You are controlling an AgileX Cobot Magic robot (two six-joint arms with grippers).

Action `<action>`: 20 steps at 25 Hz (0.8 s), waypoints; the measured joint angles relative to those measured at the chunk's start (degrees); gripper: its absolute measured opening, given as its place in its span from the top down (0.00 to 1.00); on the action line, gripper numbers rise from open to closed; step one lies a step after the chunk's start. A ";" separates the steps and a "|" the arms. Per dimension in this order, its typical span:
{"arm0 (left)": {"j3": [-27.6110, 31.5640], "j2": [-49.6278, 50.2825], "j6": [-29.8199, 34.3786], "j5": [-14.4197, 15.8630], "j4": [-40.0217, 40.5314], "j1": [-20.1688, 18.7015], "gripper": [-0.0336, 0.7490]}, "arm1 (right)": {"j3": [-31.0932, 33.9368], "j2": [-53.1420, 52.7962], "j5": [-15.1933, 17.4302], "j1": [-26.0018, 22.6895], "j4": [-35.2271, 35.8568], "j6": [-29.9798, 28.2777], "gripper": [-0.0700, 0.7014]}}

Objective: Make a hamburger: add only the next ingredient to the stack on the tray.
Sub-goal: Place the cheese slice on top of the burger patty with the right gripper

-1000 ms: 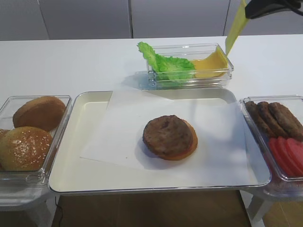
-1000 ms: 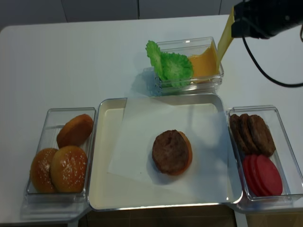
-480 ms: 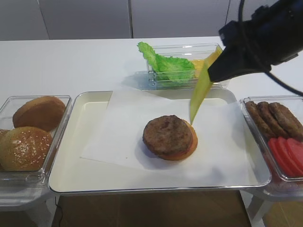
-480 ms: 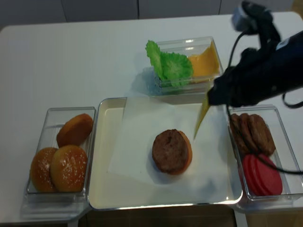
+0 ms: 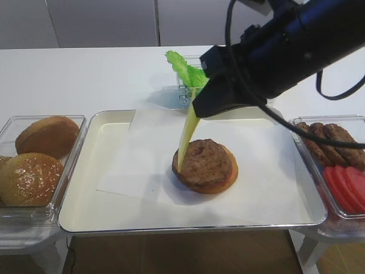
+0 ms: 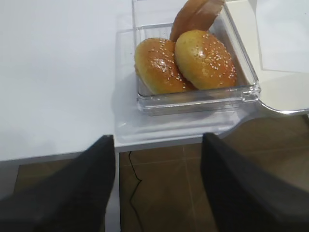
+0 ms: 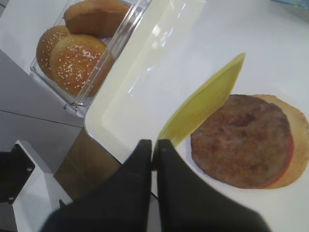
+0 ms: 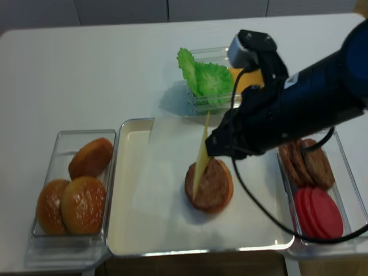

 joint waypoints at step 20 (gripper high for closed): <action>0.00 0.00 0.00 0.00 0.00 0.00 0.42 | 0.00 7.68 -3.96 1.63 -11.61 3.34 0.87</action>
